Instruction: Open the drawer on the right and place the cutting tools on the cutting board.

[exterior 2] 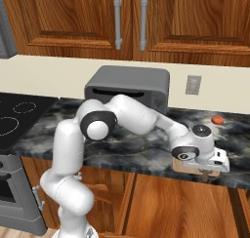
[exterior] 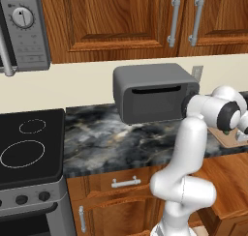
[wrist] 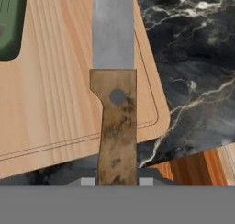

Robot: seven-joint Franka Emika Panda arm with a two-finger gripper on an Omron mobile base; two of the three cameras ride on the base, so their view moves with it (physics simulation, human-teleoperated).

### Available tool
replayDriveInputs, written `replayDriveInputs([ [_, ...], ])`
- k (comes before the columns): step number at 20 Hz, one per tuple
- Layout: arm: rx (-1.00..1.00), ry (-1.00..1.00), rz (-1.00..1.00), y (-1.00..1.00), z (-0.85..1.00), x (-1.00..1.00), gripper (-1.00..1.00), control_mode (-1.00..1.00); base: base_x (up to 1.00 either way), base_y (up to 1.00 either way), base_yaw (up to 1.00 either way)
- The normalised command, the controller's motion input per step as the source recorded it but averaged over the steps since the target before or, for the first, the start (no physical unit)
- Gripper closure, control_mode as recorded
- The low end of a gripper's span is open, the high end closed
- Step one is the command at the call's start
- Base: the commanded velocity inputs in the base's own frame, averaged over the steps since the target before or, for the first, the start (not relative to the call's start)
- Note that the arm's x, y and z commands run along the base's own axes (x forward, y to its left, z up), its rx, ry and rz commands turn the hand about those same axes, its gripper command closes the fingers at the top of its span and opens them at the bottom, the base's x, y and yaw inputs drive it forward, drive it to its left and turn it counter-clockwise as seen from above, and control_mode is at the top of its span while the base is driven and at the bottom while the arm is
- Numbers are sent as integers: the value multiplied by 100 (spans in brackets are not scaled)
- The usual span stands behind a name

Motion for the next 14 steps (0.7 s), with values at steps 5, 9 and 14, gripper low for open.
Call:
replayDriveInputs([
  [5,0,0,0,-1,0,29,100,-100,0,0,0],
  [9,0,1,0,-3,0,44,100,-100,0,0,0],
  [14,0,1,0,0,0,40,100,-100,0,0,0],
])
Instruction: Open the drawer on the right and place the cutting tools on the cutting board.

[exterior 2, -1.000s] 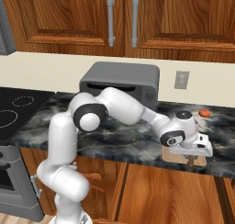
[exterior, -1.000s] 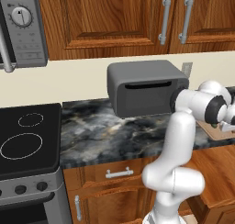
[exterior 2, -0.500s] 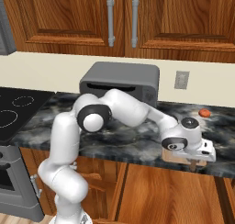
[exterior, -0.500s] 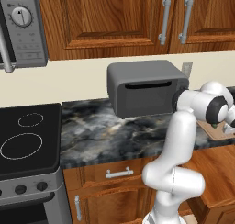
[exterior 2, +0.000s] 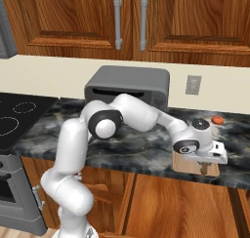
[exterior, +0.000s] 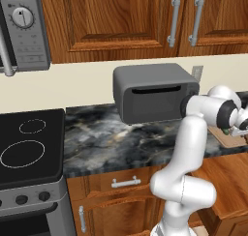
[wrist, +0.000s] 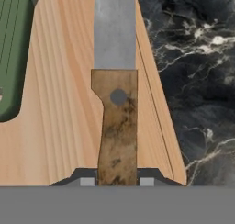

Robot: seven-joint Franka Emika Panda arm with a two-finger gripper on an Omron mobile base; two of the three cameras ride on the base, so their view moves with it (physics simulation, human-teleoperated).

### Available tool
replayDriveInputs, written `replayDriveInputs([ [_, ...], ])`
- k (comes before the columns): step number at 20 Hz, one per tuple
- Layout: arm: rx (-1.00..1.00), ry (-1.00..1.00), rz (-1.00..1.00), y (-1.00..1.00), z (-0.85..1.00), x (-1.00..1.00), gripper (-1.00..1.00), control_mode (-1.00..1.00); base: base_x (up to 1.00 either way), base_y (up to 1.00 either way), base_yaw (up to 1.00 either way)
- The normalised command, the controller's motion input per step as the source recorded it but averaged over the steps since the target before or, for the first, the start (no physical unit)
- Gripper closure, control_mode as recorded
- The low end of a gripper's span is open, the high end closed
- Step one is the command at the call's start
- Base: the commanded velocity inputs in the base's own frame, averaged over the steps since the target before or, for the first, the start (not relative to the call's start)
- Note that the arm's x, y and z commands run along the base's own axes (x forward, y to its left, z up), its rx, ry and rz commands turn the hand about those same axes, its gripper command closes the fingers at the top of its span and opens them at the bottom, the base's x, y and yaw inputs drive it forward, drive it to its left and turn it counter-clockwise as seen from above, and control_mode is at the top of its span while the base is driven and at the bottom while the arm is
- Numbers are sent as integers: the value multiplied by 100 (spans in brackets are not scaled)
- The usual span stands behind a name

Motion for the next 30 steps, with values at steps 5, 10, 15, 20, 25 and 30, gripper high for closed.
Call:
replayDriveInputs([
  [5,0,0,0,0,-4,34,100,-100,0,0,0],
  [10,0,0,0,-9,-14,34,100,-100,0,0,0],
  [15,0,0,1,-18,-12,23,100,-100,0,0,0],
  [20,0,0,0,-3,-17,23,100,-100,0,0,0],
  [25,0,0,0,0,-5,7,-100,-100,0,0,0],
  [30,0,-2,0,1,0,0,-100,-100,0,0,0],
])
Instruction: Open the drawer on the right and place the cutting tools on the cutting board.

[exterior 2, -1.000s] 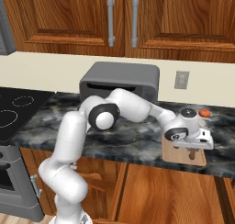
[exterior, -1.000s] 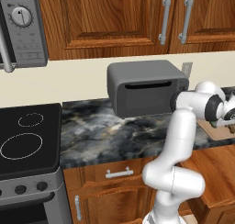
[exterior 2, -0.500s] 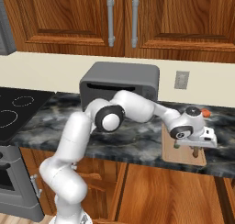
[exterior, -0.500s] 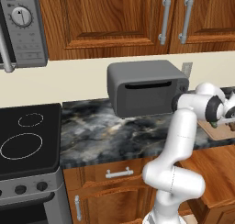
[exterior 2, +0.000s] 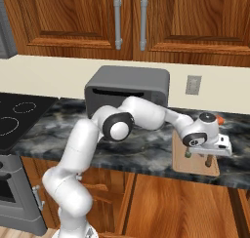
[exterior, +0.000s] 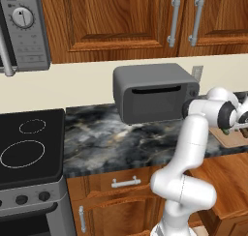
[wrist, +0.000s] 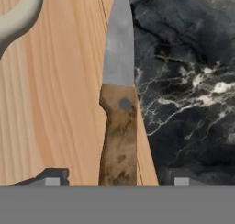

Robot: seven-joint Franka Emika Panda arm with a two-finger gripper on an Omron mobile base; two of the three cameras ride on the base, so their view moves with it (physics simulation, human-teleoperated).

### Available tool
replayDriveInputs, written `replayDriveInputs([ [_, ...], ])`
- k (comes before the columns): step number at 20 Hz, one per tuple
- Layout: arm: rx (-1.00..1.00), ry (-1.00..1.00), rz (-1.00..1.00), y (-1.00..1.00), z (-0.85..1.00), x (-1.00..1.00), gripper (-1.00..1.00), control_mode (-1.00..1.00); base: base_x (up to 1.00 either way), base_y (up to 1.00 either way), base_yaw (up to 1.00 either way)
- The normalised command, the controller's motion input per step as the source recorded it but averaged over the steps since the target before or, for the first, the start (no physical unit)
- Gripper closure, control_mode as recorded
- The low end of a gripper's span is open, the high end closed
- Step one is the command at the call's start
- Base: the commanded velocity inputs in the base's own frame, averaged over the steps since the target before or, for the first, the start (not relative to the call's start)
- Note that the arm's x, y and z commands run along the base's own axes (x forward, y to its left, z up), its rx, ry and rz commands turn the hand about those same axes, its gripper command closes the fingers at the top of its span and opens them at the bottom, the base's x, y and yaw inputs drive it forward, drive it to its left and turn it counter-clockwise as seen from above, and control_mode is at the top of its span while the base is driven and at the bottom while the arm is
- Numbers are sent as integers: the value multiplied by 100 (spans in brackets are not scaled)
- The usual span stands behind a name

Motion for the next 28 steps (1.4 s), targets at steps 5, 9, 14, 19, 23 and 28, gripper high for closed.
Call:
replayDriveInputs([
  [5,0,-12,0,6,14,-18,-100,-100,0,0,0],
  [9,0,-26,0,30,60,-78,-100,-100,0,0,0],
  [14,0,-20,0,89,66,-78,-100,-100,0,0,0],
  [19,-2,-23,0,100,49,-78,-100,-100,0,0,0],
  [23,-5,-21,0,100,51,-74,-100,-100,0,0,0],
  [28,-5,-6,1,100,39,-64,-100,-100,0,0,0],
])
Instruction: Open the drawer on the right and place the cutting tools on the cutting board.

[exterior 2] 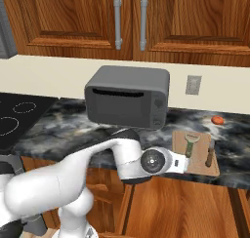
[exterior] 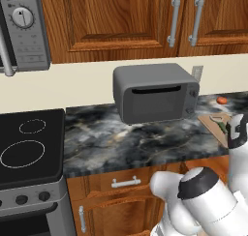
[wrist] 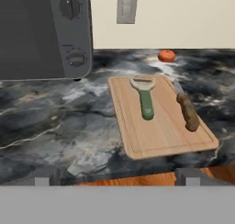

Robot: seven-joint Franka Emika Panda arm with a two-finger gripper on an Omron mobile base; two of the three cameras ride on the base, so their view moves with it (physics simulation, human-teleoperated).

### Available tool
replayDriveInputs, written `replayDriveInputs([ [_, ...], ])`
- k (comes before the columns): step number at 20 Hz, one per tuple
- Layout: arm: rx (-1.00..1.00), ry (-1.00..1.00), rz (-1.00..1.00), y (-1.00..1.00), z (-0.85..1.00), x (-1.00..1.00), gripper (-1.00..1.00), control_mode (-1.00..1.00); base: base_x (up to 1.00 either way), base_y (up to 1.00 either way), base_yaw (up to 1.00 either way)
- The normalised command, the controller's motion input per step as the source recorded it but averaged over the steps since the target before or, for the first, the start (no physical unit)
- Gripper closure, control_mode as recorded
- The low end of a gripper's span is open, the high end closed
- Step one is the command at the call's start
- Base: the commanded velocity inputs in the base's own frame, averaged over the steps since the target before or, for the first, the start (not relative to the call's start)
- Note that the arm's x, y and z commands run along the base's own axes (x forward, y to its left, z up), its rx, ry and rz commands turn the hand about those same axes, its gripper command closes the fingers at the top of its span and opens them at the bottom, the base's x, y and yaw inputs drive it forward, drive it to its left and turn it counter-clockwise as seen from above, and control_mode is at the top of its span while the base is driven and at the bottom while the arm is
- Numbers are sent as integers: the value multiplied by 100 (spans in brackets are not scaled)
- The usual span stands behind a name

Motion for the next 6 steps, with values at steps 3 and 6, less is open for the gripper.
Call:
replayDriveInputs([
  [3,-11,3,0,100,0,-37,-100,-100,0,0,0],
  [6,-19,0,0,100,0,-49,-100,-100,0,0,0],
])
